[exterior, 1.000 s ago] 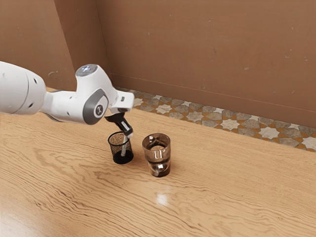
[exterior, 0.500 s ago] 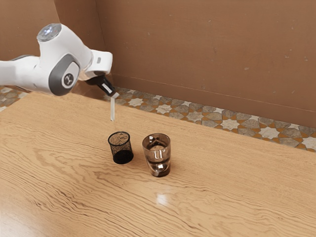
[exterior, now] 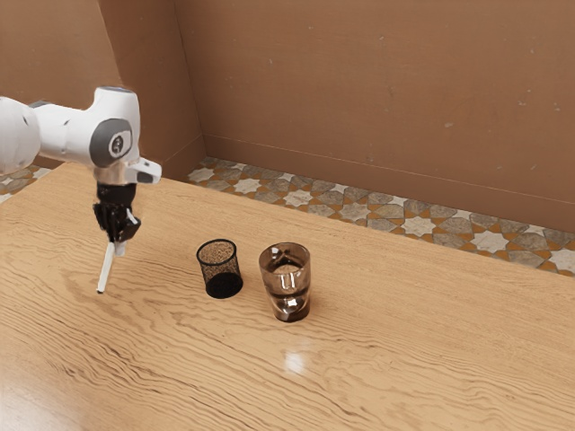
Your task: Take the marker out of the pen holder and place it to the left of the pen holder.
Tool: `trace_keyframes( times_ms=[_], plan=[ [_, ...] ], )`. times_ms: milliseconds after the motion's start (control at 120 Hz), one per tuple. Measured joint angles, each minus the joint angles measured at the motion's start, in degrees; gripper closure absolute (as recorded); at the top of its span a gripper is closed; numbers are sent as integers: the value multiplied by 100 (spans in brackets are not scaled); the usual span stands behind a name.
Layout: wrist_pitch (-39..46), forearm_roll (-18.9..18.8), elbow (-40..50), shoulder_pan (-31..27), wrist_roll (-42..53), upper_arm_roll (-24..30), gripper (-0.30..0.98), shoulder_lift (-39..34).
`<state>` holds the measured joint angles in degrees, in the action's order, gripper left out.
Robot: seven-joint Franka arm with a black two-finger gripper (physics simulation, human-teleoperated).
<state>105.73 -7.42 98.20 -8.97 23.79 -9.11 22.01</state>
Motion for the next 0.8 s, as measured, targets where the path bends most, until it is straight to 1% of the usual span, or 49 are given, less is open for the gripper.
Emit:
trace_keyframes(
  times_ms=[83,183,333,400,433,467,558,625,692,800],
  plan=[
    [-443,58,-48,-68,-56,-6,77,276],
    [-785,112,-59,-119,-100,-21,76,377],
    [-1066,284,-61,-176,-101,-29,44,404],
    [-1058,358,-62,-171,-79,-29,32,362],
    [-987,406,-53,-139,-63,-29,27,248],
    [-876,446,-12,-48,-48,-26,23,-16],
    [-505,506,60,380,-17,5,15,-1164],
    [-291,532,20,582,1,31,11,-1726],
    [-149,556,-109,718,11,67,8,-1977],
    [-16,585,-187,901,21,98,5,-2062]
  ],
)
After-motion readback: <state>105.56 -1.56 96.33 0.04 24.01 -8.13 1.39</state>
